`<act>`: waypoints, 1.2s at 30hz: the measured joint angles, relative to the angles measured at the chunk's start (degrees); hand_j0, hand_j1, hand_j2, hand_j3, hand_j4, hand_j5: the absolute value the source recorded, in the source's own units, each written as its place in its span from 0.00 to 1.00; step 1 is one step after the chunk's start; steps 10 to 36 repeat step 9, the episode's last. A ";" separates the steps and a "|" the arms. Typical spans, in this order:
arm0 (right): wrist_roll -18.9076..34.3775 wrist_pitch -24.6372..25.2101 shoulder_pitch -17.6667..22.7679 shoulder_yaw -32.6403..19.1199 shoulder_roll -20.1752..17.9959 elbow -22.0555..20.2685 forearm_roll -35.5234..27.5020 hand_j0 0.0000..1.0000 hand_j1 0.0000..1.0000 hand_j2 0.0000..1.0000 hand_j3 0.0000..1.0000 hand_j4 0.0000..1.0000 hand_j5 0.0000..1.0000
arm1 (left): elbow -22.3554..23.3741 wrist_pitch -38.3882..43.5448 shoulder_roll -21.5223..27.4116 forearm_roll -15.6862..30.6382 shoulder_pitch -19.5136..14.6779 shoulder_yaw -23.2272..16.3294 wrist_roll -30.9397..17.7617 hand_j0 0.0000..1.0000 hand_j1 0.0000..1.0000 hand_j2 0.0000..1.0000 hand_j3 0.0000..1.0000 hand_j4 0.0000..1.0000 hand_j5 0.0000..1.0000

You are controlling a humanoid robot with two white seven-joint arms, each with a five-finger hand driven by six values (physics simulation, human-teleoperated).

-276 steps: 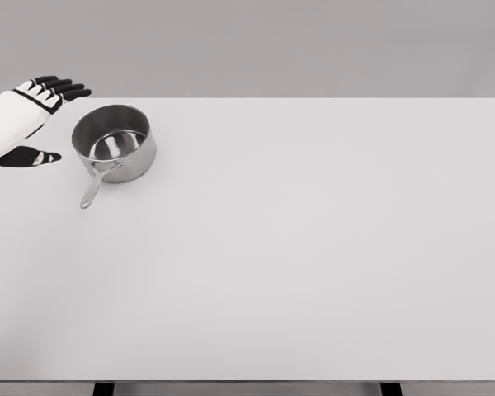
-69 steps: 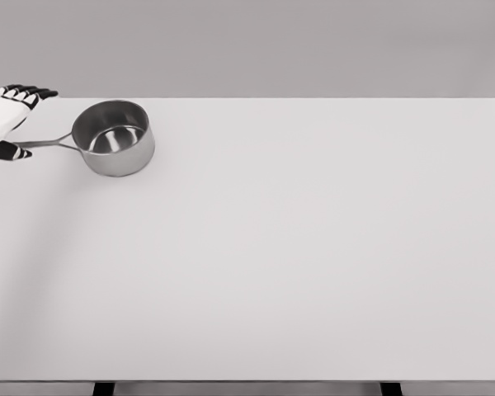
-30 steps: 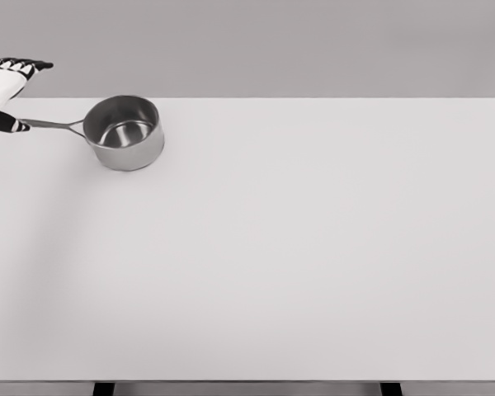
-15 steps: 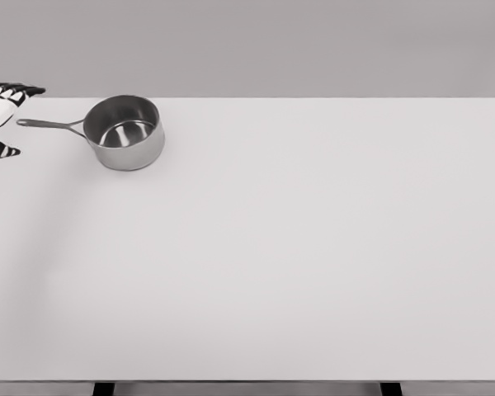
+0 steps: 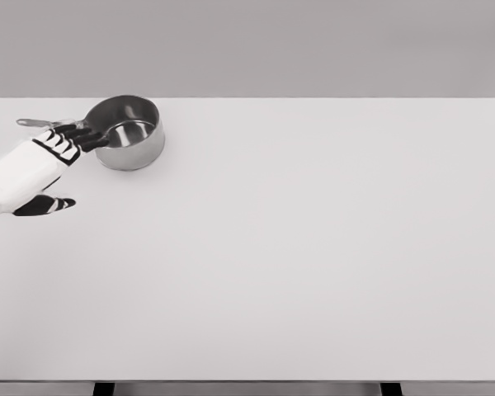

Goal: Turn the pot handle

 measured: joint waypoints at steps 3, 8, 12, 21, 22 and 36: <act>0.00 0.00 0.00 0.00 0.00 0.00 0.00 1.00 1.00 1.00 1.00 1.00 1.00 | -0.45 0.00 -3.13 0.20 0.97 2.35 -1.02 1.00 1.00 1.00 1.00 1.00 1.00; 0.00 0.00 0.00 0.00 0.00 0.00 -0.03 1.00 1.00 1.00 1.00 1.00 1.00 | -0.57 -0.01 -8.11 0.33 1.24 5.07 -7.40 1.00 1.00 1.00 1.00 1.00 1.00; 0.00 0.00 0.00 0.00 0.00 0.00 -0.01 1.00 1.00 1.00 1.00 1.00 1.00 | -0.58 -0.02 -8.44 0.33 1.24 5.20 -8.01 1.00 1.00 1.00 1.00 1.00 1.00; 0.00 0.00 0.00 0.00 0.00 0.00 -0.01 1.00 1.00 1.00 1.00 1.00 1.00 | -0.58 -0.02 -8.44 0.33 1.24 5.20 -8.01 1.00 1.00 1.00 1.00 1.00 1.00; 0.00 0.00 0.00 0.00 0.00 0.00 -0.01 1.00 1.00 1.00 1.00 1.00 1.00 | -0.58 -0.02 -8.44 0.33 1.24 5.20 -8.01 1.00 1.00 1.00 1.00 1.00 1.00; 0.00 0.00 0.00 0.00 0.00 0.00 -0.01 1.00 1.00 1.00 1.00 1.00 1.00 | -0.58 -0.02 -8.44 0.33 1.24 5.20 -8.01 1.00 1.00 1.00 1.00 1.00 1.00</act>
